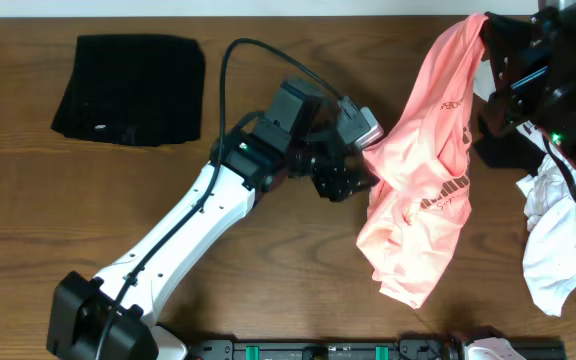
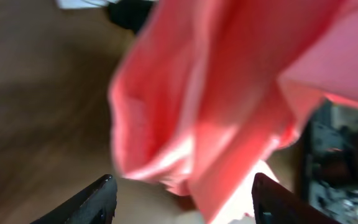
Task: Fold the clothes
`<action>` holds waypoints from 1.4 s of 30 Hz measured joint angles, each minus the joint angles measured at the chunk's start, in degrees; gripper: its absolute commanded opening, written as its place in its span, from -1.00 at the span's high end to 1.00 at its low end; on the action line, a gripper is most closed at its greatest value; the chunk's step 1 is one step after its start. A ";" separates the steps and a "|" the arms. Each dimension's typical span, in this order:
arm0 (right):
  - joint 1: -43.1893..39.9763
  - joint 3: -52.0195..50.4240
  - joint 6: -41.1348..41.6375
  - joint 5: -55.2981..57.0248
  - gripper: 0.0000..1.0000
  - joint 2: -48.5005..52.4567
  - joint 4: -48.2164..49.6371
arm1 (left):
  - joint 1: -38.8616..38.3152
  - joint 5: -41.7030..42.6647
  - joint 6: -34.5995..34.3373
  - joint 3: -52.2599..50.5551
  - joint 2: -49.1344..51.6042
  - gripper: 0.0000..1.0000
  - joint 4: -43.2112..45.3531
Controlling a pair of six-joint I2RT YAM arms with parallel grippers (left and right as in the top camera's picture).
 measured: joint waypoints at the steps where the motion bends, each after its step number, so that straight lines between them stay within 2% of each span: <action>1: 0.00 0.00 -0.02 -0.07 0.97 0.00 -0.11 | 0.04 -0.98 0.00 0.00 0.00 -0.40 0.66; 10: 0.00 0.00 0.00 -0.31 0.97 0.00 -0.11 | 0.02 -4.92 0.02 0.00 0.28 -0.40 6.80; 18: 0.00 0.00 -0.02 -1.05 0.97 0.00 -0.07 | 0.02 -5.01 0.00 0.00 4.17 -0.38 9.64; 19: 0.00 0.00 -0.02 -1.14 0.97 0.00 -0.07 | 0.02 -4.98 -0.04 0.00 4.70 -0.32 9.81; 20: 0.00 0.00 -0.02 -1.16 0.98 0.00 -0.04 | 0.02 -4.94 -0.17 0.00 5.07 -0.15 9.97; 22: 0.00 0.00 -0.02 -1.18 0.97 0.00 0.00 | 0.04 -4.83 -0.85 0.00 5.49 0.51 10.56; 23: 0.00 0.00 -0.02 -1.20 0.97 0.00 0.00 | 0.07 -4.83 -0.92 0.00 5.49 0.70 11.08; 24: 0.00 0.00 -0.02 -1.20 0.97 0.00 -0.02 | 0.13 -4.79 -0.98 0.00 5.49 0.84 11.78; 25: 0.00 0.00 -0.02 -1.20 0.98 0.00 0.00 | 0.26 -4.74 -1.70 -0.02 5.46 0.88 12.48; 34: 0.00 0.00 0.00 -1.36 0.97 0.00 0.15 | 6.03 -4.61 -6.62 -0.02 2.43 0.88 13.79; 42: 0.00 0.00 0.00 -2.47 0.97 0.00 0.39 | 15.41 -4.66 -9.01 -0.09 -12.11 0.88 11.52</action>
